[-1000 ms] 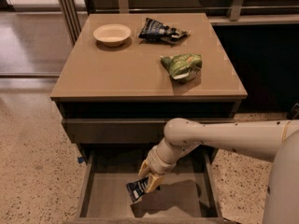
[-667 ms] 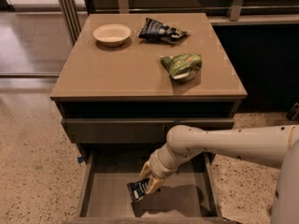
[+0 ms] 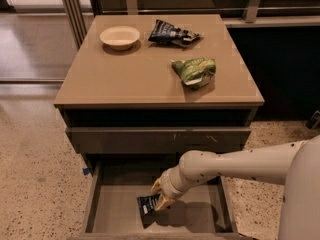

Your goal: Place rxbar blueberry into middle drawer

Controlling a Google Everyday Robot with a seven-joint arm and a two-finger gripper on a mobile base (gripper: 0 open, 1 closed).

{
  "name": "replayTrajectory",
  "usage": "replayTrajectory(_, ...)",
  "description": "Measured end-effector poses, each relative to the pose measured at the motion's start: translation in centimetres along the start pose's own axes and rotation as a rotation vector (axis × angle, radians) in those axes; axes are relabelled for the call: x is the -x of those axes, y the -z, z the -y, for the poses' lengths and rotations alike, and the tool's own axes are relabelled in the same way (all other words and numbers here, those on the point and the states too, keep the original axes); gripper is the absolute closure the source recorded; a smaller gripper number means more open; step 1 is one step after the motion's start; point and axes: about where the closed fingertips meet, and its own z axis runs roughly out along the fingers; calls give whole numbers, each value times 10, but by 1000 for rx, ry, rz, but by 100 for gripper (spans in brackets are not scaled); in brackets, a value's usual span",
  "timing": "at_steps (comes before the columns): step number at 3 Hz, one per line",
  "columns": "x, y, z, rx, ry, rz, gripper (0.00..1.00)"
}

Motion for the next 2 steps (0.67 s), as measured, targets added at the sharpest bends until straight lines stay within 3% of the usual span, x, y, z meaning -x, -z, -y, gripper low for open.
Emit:
replayTrajectory(1, -11, -23, 3, -16, -5, 9, 100)
replayTrajectory(2, -14, -27, 2, -13, -8, 5, 100)
